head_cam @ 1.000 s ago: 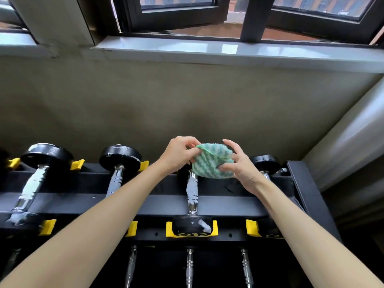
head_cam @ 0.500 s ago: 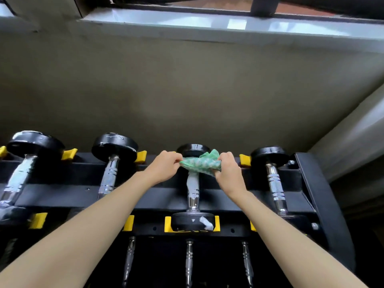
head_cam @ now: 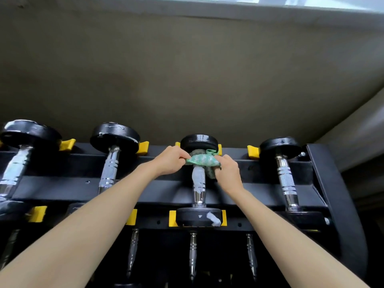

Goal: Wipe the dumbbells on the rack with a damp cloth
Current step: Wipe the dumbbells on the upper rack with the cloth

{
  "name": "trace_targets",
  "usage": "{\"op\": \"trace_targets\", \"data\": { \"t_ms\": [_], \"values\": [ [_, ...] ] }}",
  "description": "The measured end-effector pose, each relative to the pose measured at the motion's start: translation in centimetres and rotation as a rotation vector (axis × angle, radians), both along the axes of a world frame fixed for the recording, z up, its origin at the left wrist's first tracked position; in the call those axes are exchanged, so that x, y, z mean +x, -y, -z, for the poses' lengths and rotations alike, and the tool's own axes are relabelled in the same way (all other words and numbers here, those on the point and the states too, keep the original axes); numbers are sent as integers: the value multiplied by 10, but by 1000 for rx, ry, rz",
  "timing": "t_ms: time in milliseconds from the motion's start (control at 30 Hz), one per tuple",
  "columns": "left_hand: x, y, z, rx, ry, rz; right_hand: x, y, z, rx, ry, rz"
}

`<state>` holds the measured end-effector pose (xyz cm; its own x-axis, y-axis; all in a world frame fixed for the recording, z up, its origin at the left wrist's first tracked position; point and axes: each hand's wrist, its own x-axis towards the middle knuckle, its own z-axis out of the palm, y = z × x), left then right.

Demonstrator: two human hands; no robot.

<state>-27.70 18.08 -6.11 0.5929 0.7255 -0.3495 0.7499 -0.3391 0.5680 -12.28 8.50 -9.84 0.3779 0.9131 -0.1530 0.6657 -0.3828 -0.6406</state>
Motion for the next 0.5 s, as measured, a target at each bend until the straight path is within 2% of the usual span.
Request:
{"op": "trace_targets", "data": {
  "t_ms": [267, 500],
  "values": [
    [-7, 18, -3, -108, -6, 13, 8, 2, -11, -176, -188, -101],
    [-8, 33, -5, -106, -12, 108, 9, 6, -16, -370, -199, -155]
  ]
}}
